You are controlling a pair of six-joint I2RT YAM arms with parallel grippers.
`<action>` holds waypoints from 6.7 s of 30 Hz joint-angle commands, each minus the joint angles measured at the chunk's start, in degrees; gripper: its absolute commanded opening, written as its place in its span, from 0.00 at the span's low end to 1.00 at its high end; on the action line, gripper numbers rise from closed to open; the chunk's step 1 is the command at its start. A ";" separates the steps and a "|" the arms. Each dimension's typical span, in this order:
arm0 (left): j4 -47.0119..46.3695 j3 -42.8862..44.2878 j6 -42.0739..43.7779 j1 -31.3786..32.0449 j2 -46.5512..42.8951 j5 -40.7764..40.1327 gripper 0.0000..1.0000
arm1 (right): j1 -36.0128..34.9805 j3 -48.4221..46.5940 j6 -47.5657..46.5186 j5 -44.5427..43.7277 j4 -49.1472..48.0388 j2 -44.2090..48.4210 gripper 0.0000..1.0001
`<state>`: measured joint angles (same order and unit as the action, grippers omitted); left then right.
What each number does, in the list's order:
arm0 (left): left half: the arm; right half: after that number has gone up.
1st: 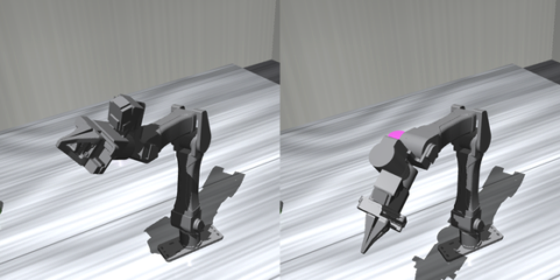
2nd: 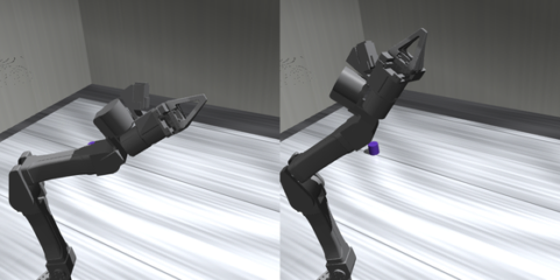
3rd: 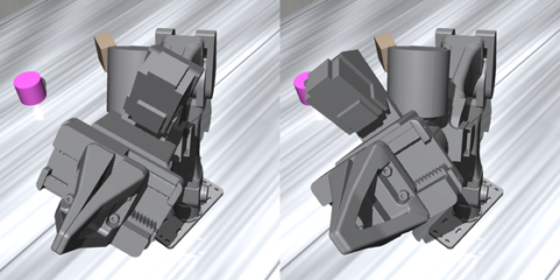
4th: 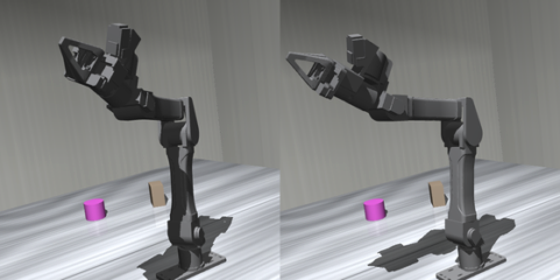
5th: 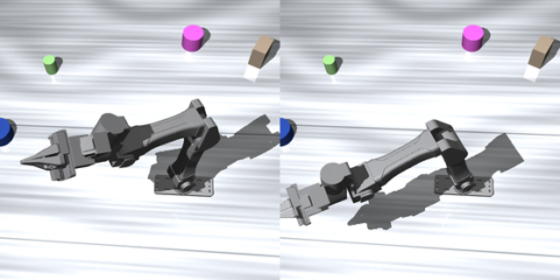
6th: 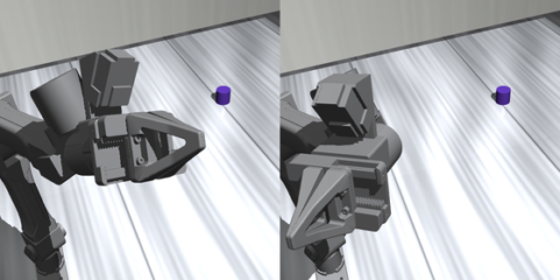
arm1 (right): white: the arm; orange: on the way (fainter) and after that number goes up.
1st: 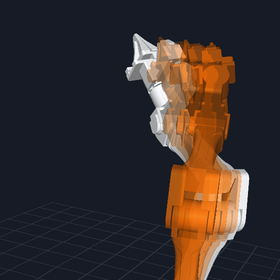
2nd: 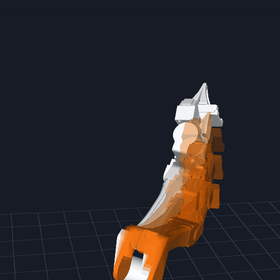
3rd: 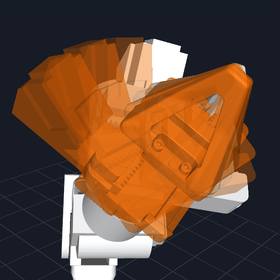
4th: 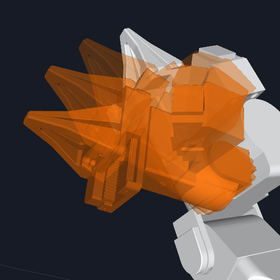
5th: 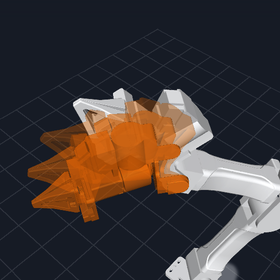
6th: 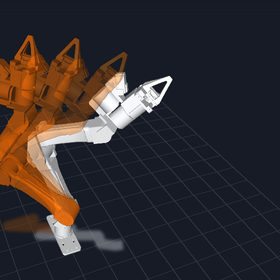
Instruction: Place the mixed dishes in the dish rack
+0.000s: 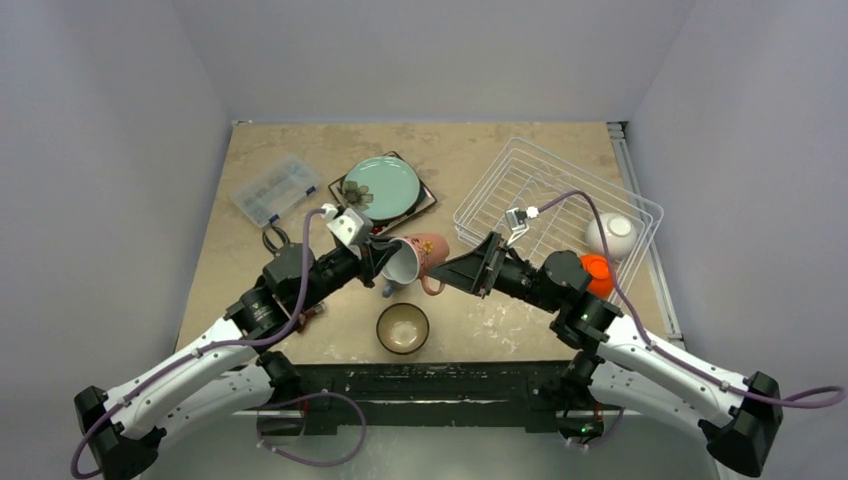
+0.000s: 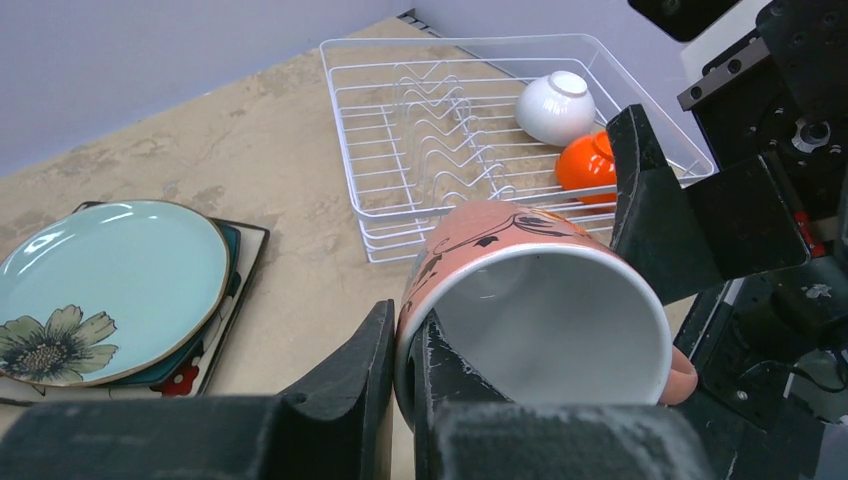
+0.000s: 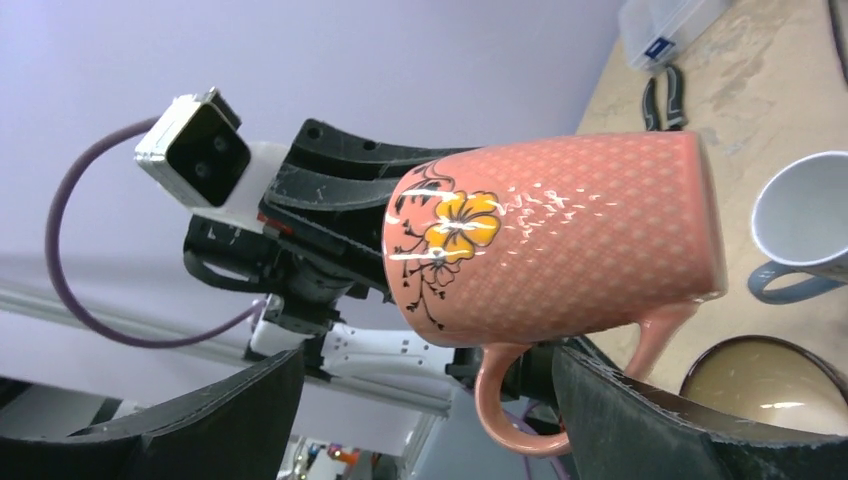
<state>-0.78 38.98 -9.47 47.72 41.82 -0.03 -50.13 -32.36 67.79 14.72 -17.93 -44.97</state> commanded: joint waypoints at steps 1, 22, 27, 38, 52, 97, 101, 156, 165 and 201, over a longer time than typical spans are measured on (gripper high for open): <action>-11.97 2.24 -0.02 0.09 -1.77 0.28 0.00 | 0.73 -7.15 -3.41 -7.14 15.46 3.05 0.96; -14.54 0.06 -2.80 -0.61 -5.62 2.36 0.00 | 0.66 1.20 8.86 5.33 -17.00 -6.83 0.62; -15.26 -0.31 -3.61 -0.62 -4.85 3.81 0.00 | 0.66 4.30 14.39 6.22 -30.42 -10.34 0.52; -15.90 -0.83 -4.38 -1.13 -5.88 3.82 0.00 | 0.60 9.08 13.80 1.31 -37.63 -7.76 0.62; -16.79 -0.57 -5.98 -1.64 -4.17 8.29 0.00 | -0.45 7.04 14.67 2.75 -43.07 -12.50 0.59; 15.76 17.83 -5.85 -7.01 9.34 0.41 0.74 | 18.07 -26.46 -34.46 -71.99 58.41 -15.89 0.00; 16.38 18.56 -5.64 -7.03 10.22 2.61 0.74 | 24.57 -24.03 -40.50 -69.22 48.16 -19.77 0.00; 16.70 19.69 -8.81 -11.23 11.65 9.43 0.72 | 47.34 -21.70 -47.05 -43.90 23.36 -44.92 0.45; 16.68 19.77 -9.01 -11.34 12.47 10.10 0.73 | 47.20 -21.94 -46.35 -41.25 29.91 -35.67 0.68; 22.49 21.60 -9.60 -11.69 18.60 0.51 0.85 | -9.29 -1.50 -25.87 -29.67 25.26 -2.32 0.88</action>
<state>19.99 57.89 -17.39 36.38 60.18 6.22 -59.29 -32.53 38.72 -13.50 8.51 -50.81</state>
